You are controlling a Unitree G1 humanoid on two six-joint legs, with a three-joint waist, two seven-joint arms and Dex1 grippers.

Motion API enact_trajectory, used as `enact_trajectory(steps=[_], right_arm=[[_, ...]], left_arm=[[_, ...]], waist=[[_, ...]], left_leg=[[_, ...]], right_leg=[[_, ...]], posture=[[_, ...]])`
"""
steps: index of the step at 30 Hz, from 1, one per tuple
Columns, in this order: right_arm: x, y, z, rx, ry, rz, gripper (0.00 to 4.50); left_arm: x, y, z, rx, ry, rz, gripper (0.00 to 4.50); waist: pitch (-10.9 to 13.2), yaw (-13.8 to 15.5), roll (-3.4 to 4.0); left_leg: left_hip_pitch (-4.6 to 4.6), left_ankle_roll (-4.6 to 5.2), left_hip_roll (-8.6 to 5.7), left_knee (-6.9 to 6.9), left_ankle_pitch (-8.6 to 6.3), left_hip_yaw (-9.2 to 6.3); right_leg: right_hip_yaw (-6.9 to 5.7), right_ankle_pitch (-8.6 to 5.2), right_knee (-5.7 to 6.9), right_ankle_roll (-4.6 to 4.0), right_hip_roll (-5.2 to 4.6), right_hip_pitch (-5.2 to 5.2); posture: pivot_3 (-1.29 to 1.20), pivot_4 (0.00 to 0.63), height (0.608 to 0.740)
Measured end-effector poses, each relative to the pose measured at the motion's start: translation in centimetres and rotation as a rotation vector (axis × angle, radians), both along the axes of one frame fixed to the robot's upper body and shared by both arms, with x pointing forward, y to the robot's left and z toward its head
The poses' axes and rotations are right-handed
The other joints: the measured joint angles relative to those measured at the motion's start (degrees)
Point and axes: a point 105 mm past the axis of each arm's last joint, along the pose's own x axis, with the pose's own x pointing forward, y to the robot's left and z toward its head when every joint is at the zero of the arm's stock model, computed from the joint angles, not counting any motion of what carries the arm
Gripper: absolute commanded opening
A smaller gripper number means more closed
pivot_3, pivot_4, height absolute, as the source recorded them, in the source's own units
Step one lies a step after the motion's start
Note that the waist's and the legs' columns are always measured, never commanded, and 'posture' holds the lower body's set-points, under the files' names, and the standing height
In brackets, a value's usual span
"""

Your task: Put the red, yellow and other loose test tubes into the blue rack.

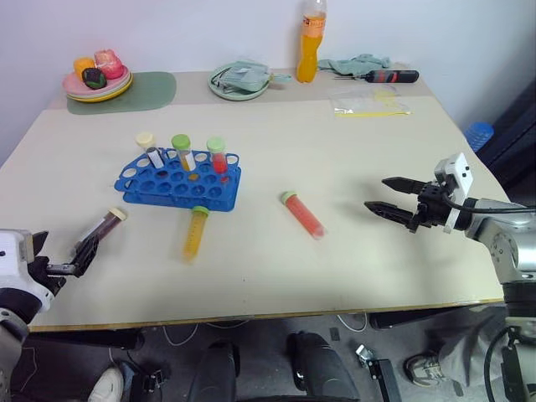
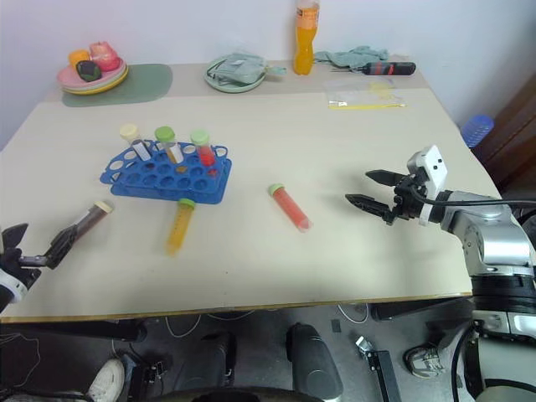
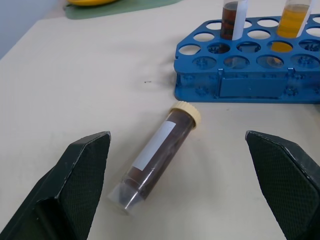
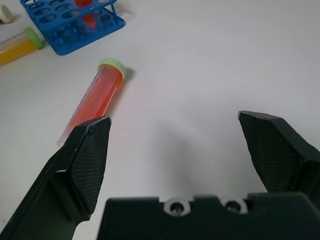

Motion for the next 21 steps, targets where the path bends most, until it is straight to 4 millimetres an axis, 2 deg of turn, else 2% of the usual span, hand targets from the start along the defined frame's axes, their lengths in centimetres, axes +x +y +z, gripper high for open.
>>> enact_trajectory(steps=[8, 13, 16, 21], right_arm=[[0.1, 0.3, -0.2, -0.011, 0.011, 0.007, 4.50], [0.3, 0.6, -0.1, -0.056, 0.004, -0.022, 4.50], [0.3, 1.8, 0.1, -0.110, 0.004, -0.031, 4.50], [-0.9, 3.6, 1.2, -0.223, -0.007, -0.011, 4.50]], left_arm=[[0.0, -0.1, -0.3, -0.017, -0.002, 0.012, 4.45], [0.7, -1.8, -0.7, -0.025, 0.005, -0.056, 4.45], [1.8, -4.2, -0.9, -0.042, -0.001, -0.165, 4.45], [3.5, -9.8, -0.7, -0.046, -0.002, -0.432, 4.45]], waist=[[0.00, 0.06, 0.00], [-0.01, 0.08, 0.01], [-0.01, 0.09, 0.02], [0.01, 0.40, 0.05]], left_leg=[[0.00, 0.00, 0.00, 0.01, 0.00, 0.00], [-0.01, 0.00, 0.00, 0.02, 0.00, 0.01], [-0.01, 0.00, -0.01, 0.02, 0.00, 0.00], [-0.03, 0.00, -0.04, 0.04, 0.00, -0.01]], right_leg=[[0.00, 0.00, 0.00, 0.00, -0.01, 0.00], [0.01, 0.00, 0.01, 0.00, -0.01, 0.01], [0.01, 0.00, 0.02, 0.01, -0.01, 0.01], [0.01, 0.01, 0.03, 0.01, -0.03, 0.01]], posture=[[0.00, 0.150, 0.740], [0.00, 0.150, 0.740], [0.00, 0.150, 0.740], [0.00, 0.150, 0.740]])
